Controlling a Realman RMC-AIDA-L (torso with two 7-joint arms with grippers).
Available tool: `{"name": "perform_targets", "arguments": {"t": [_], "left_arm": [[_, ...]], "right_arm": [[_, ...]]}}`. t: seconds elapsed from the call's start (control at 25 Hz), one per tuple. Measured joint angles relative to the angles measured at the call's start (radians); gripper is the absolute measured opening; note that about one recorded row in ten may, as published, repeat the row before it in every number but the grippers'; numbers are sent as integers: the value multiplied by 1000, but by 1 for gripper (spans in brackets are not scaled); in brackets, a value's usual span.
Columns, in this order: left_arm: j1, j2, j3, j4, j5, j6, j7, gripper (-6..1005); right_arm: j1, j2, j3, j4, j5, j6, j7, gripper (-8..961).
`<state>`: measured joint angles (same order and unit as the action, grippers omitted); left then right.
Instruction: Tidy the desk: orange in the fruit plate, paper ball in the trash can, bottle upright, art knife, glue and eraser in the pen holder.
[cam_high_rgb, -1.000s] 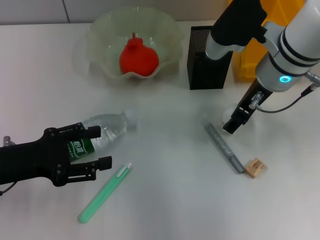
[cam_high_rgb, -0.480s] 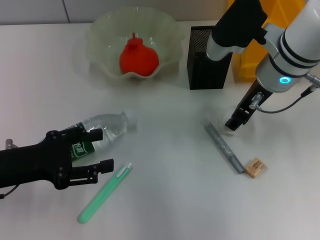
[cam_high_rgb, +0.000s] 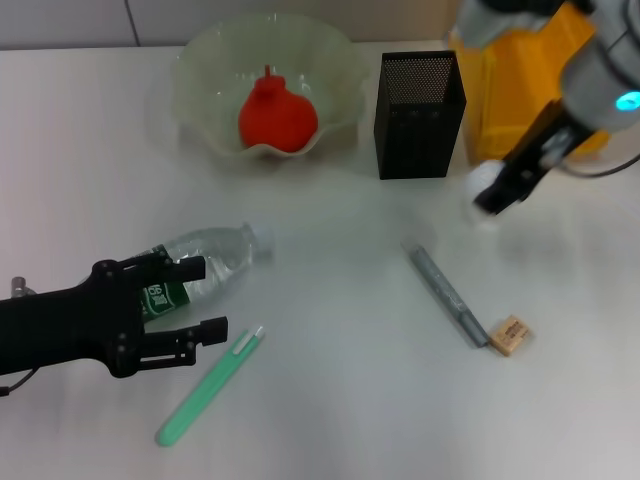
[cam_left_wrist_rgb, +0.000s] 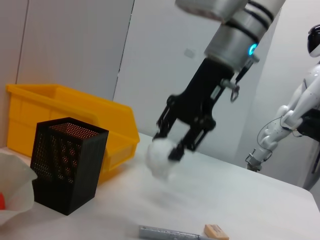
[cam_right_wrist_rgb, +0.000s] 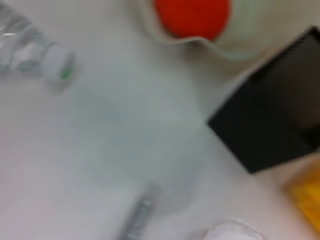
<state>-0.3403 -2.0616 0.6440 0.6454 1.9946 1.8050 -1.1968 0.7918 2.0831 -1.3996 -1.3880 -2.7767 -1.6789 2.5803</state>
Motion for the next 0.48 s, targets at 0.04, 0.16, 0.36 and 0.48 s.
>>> {"name": "perform_targets", "arguments": {"t": [0.04, 0.16, 0.36, 0.48], "left_arm": [[1, 0, -2, 0, 0, 0, 0, 793], [3, 0, -3, 0, 0, -2, 0, 793], [0, 0, -4, 0, 0, -15, 2, 793], [-3, 0, -4, -5, 0, -19, 2, 793]], "right_arm": [[2, 0, 25, -27, -28, -18, 0, 555], [8, 0, 83, -72, -120, -30, 0, 554], [9, -6, 143, -79, -141, 10, -17, 555], [9, -8, 165, -80, -141, 36, -28, 555]]}}
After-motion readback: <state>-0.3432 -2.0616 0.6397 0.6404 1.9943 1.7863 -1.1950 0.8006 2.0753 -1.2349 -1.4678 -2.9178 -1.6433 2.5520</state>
